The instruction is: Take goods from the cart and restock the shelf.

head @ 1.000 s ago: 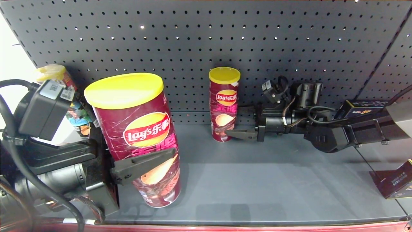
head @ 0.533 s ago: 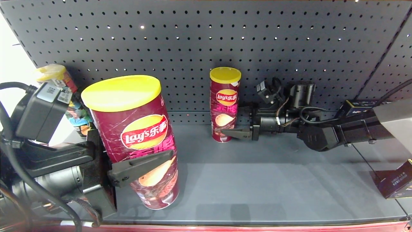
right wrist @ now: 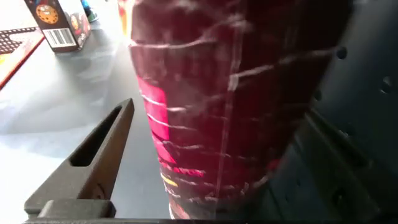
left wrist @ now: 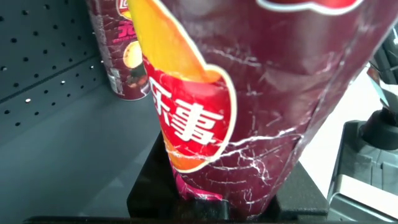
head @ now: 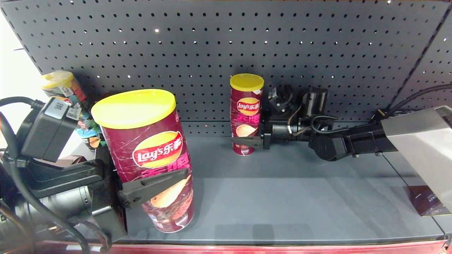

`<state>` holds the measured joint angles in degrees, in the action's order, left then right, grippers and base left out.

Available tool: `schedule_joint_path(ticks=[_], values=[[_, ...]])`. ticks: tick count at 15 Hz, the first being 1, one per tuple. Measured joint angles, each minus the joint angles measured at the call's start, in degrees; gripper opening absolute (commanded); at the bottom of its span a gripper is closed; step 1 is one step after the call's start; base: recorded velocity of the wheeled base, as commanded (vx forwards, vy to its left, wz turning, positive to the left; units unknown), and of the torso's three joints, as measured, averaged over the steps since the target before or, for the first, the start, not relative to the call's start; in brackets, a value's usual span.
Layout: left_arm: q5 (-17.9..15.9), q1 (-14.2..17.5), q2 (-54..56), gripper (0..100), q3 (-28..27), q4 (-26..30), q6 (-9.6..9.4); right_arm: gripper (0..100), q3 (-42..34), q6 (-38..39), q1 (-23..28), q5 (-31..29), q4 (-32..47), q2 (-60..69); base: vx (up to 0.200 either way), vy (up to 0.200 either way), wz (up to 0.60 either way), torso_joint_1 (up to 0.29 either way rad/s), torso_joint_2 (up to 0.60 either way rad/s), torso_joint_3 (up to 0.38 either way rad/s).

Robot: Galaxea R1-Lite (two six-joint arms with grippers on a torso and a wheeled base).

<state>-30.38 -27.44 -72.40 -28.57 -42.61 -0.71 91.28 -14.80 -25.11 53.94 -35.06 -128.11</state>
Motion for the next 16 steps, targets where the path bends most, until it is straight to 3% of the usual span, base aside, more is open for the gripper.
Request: schedule_joint_path(ticks=[8, 16], values=[[0.0, 0.0, 0.7, 0, 0.4, 0.0, 0.02, 0, -1.7, 0.1, -0.8, -1.3, 0.4, 1.6, 0.000, 0.000, 0.00, 0.000, 0.00, 0.000], [0.2, 0.0, 1.6, 0, 0.5, 0.0, -0.07, 0, -15.2, 5.9, -4.2, -9.4, -0.5, 14.3, 0.000, 0.000, 0.00, 0.000, 0.00, 0.000]])
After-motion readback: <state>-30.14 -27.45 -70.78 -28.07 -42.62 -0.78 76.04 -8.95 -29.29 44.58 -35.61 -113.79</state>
